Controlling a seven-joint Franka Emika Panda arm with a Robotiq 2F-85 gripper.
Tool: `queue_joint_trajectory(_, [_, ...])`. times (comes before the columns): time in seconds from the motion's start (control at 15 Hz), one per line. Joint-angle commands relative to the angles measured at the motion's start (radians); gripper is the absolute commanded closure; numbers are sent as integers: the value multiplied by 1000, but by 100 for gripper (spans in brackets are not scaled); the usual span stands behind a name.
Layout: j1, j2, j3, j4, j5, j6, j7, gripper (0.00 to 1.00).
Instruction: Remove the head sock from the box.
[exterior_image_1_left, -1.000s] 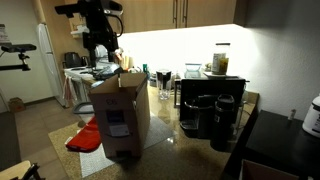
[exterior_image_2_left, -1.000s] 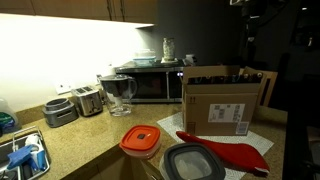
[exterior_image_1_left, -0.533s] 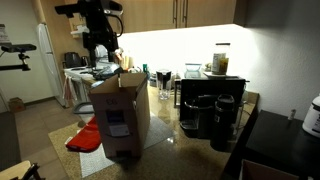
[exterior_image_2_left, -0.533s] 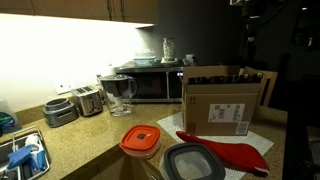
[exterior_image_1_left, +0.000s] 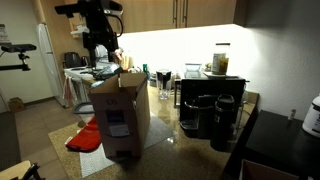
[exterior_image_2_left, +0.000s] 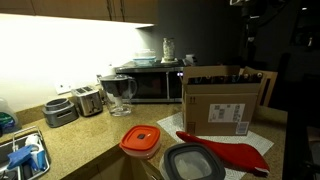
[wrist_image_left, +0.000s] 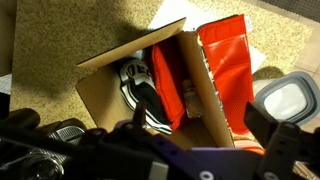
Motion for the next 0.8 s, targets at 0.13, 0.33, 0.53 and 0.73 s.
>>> queue_joint_trajectory(0.13, [-9, 1, 8, 3, 3, -2, -2, 0])
queue_joint_trajectory(0.33, [-9, 1, 8, 3, 3, -2, -2, 0])
queue_joint_trajectory(0.53, [-9, 10, 10, 7, -1, 2, -1, 0])
queue_joint_trajectory(0.73, [-14, 45, 28, 19, -22, 30, 47, 0])
